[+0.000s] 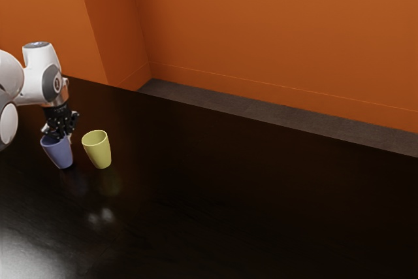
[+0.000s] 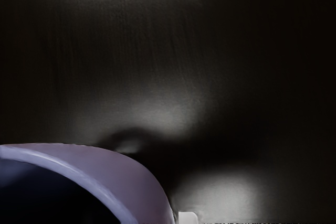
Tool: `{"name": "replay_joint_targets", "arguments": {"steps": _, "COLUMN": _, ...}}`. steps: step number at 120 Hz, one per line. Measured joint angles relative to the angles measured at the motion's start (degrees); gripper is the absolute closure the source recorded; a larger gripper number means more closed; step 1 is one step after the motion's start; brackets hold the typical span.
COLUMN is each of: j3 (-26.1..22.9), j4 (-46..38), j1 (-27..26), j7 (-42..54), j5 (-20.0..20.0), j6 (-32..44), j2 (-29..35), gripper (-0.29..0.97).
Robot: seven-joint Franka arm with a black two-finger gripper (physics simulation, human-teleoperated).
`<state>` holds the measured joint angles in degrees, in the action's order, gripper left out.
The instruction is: Place the left cup onto the right cup
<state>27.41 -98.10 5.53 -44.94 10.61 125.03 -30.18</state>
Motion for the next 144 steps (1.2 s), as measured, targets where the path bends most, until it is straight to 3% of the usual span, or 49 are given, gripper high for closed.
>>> {"name": "replay_joint_targets", "arguments": {"steps": 64, "j3": -1.0, "j4": 0.31, "j1": -0.46, "j7": 1.85, "j5": -4.92, "j6": -7.04, "j2": 8.82, "gripper": 0.78}}
{"name": "replay_joint_targets", "arguments": {"steps": 111, "j3": -10.64, "j4": 0.73, "j1": -0.75, "j7": 4.16, "j5": -11.35, "j6": -12.02, "j2": 16.89, "gripper": 0.78}}
{"name": "replay_joint_targets", "arguments": {"steps": 144, "j3": -15.61, "j4": 0.71, "j1": -1.44, "j7": 6.57, "j5": -12.78, "j6": -15.94, "j2": 19.88, "gripper": 0.79}}
